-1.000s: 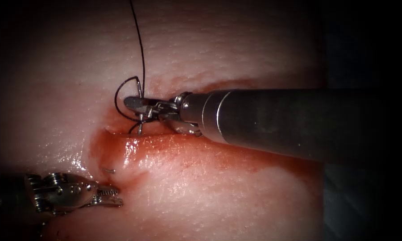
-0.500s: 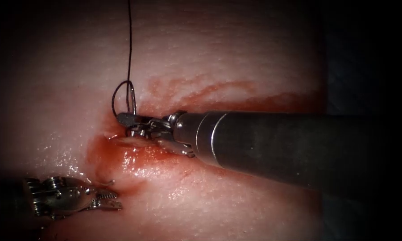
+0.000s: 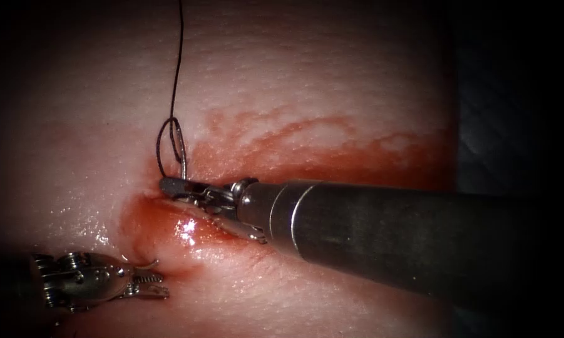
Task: Wound Closure
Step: Throw the needle through the tissue beneth the incision with the right driver
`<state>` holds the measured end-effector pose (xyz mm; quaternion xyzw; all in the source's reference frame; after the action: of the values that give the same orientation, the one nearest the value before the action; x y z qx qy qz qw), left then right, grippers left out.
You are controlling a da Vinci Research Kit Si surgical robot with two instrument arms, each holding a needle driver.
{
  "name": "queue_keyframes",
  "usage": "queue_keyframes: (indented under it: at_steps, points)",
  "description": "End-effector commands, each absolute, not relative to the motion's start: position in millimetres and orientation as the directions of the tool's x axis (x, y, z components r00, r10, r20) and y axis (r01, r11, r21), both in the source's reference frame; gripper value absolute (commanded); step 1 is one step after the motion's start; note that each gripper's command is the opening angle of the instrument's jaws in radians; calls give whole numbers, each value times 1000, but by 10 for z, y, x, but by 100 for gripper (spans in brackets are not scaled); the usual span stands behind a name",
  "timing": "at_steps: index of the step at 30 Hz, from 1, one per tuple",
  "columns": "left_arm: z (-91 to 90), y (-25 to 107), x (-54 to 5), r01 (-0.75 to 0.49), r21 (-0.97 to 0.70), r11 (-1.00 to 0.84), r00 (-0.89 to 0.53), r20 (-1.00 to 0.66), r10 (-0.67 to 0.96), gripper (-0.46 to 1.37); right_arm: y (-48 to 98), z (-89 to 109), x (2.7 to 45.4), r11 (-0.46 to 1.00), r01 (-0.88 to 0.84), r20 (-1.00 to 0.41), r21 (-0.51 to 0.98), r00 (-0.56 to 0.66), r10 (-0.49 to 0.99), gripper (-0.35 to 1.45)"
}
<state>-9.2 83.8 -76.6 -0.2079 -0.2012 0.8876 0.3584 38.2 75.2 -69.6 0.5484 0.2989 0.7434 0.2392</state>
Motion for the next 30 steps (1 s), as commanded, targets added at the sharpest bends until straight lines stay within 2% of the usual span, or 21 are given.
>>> queue_keyframes:
  at_steps: [1,4,7,11,12,13,14,17,18,21,24,30]
  points:
    - [-766,838,-92,-554,-504,-663,-657,-225,720,19,753,-699,383,-708,-35,669,706,-298,682,-35]
    - [-766,838,-92,-554,-504,-663,-657,-225,720,19,764,-701,381,-673,-53,634,737,-289,717,-35]
    - [-767,838,-92,-554,-504,-662,-656,-225,720,19,792,-692,374,-601,-37,558,798,-331,761,-35]
    - [-767,838,-91,-553,-505,-663,-657,-225,719,20,837,-659,356,-398,-47,352,916,-379,856,-35]
    - [-766,838,-91,-553,-505,-663,-657,-225,719,20,859,-636,344,-226,-109,169,968,-381,909,22]
    - [-766,839,-91,-553,-505,-663,-657,-225,719,20,862,-634,343,-204,-118,146,972,-379,914,32]
    - [-766,839,-91,-553,-504,-663,-657,-225,719,20,871,-626,339,-160,-135,98,978,-380,920,70]
    - [-765,839,-91,-553,-504,-663,-657,-225,719,20,889,-613,333,-60,-168,-8,984,-380,925,104]
    - [-765,839,-91,-553,-504,-663,-657,-225,719,20,896,-610,332,-24,-186,-48,982,-374,926,110]
    - [-765,839,-91,-553,-504,-663,-657,-225,719,20,913,-606,330,43,-223,-124,974,-363,924,120]
    - [-765,839,-91,-554,-504,-663,-657,-225,720,20,930,-605,328,120,-263,-209,957,-343,916,119]
    - [-766,838,-91,-554,-504,-663,-657,-225,720,19,955,-603,321,160,-292,-257,943,-334,907,113]
